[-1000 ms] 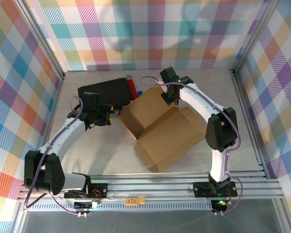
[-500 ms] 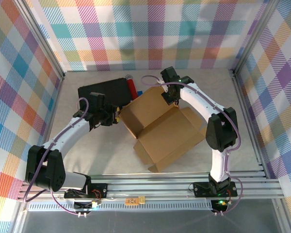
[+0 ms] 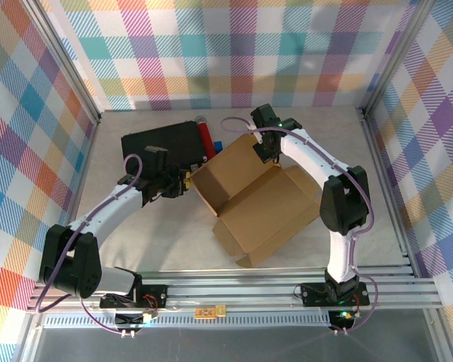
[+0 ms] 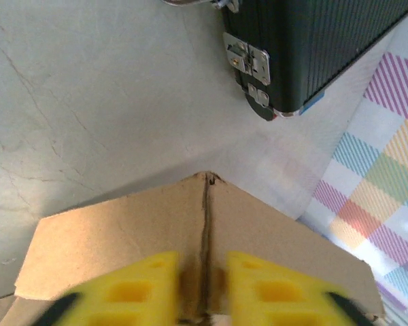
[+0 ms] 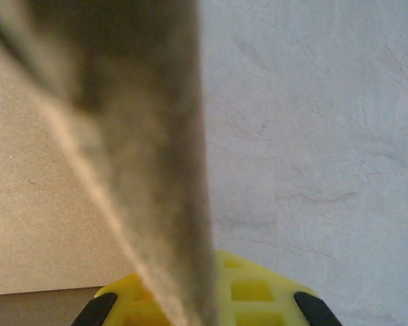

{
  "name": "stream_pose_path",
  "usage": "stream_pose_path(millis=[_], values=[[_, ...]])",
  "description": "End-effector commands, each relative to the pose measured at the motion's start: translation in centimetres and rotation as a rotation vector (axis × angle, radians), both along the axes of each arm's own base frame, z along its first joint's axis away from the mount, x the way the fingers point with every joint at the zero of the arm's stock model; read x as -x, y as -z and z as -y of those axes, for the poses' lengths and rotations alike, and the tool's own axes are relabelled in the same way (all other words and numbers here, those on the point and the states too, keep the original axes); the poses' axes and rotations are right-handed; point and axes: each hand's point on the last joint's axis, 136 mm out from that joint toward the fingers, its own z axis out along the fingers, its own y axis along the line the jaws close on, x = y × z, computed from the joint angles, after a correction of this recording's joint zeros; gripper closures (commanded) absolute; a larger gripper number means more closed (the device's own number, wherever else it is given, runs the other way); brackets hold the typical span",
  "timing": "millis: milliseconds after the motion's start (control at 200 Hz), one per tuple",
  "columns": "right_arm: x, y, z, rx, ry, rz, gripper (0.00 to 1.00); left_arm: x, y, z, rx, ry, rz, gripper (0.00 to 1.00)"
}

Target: Fold the paper box

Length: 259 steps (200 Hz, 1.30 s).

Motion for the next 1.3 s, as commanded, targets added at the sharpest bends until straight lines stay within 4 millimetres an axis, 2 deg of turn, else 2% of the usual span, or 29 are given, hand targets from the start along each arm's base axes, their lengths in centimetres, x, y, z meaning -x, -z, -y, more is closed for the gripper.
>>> stream_pose_path(millis=[0, 115, 210, 240, 300, 370, 495, 640, 715, 825, 890, 975, 1095, 1290], values=[[0.2, 0.3, 0.2, 0.025, -0.029, 0.002, 1.0, 1.7, -1.7, -1.0, -0.119, 0.1, 0.005, 0.57], [0.6, 0.9, 0.1, 0.042, -0.105, -0.007, 1.0, 2.8, -4.1, -3.7, -0.348, 0.234, 0.033, 0.43], [1.2, 1.4, -0.1, 0.048, -0.17, -0.036, 1.0, 2.8, -6.3, -4.9, -0.514, 0.384, 0.077, 0.41], [1.3, 1.4, -0.1, 0.046, -0.177, -0.041, 1.0, 2.3, -7.1, -4.5, -0.541, 0.449, 0.12, 0.41], [1.2, 1.5, 0.1, 0.049, -0.174, -0.053, 1.0, 1.6, -8.4, -2.4, -0.558, 0.625, 0.214, 0.45], [1.1, 1.9, 0.4, 0.035, -0.15, -0.068, 1.0, 2.1, -8.7, 0.4, -0.592, 0.826, 0.264, 0.47], [0.9, 3.9, 1.4, 0.037, -0.1, -0.14, 1.0, 5.3, -7.3, 2.4, -0.655, 1.005, 0.179, 0.44], [0.8, 4.4, 1.4, 0.033, -0.072, -0.176, 1.0, 9.3, -5.4, 3.8, -0.608, 0.961, 0.092, 0.42], [0.8, 4.5, 1.3, 0.029, -0.058, -0.189, 1.0, 10.5, -3.9, 3.6, -0.653, 0.939, 0.052, 0.42], [0.9, 4.6, 1.3, 0.027, -0.051, -0.197, 1.0, 9.5, -2.3, 3.9, -0.665, 0.878, 0.071, 0.42], [0.9, 4.6, 1.4, 0.029, -0.049, -0.197, 1.0, 8.5, -1.3, 4.8, -0.641, 0.846, 0.09, 0.43], [0.9, 4.7, 1.4, 0.03, -0.047, -0.2, 1.0, 8.2, 0.5, 5.8, -0.64, 0.852, 0.07, 0.45], [0.9, 4.8, 1.3, 0.022, -0.046, -0.202, 1.0, 7.8, 2.8, 6.4, -0.665, 0.845, 0.053, 0.52], [0.8, 4.7, 0.9, 0.002, -0.039, -0.205, 1.0, 5.8, 4.0, 7.4, -0.709, 0.826, 0.071, 0.58]])
